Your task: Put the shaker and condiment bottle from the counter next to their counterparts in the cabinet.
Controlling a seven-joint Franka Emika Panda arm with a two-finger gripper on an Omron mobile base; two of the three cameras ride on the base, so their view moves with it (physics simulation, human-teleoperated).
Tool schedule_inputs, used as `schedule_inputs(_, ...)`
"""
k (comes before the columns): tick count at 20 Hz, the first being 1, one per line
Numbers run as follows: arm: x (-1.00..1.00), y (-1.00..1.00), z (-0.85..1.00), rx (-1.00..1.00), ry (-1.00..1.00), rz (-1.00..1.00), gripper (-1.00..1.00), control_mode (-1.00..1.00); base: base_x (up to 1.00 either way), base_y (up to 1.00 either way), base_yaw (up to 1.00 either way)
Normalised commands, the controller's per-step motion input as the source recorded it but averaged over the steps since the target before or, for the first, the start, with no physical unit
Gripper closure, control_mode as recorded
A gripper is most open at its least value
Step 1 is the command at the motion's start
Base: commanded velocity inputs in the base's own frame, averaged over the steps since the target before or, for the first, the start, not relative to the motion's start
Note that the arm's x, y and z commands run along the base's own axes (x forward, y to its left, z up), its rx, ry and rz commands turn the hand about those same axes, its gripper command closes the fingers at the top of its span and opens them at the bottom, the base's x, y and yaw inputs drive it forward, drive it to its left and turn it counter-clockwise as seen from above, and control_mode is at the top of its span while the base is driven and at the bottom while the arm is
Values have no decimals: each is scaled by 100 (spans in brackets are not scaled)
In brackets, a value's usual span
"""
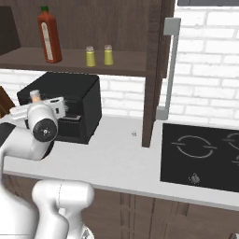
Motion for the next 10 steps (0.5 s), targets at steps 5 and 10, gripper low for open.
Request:
schedule_inputs(5, -36, -7, 92, 21, -22, -6, 100, -100, 0, 0, 0)
schedule_inputs(10, -39, -14, 96, 20, -25, -6, 100, -100, 0, 0, 0)
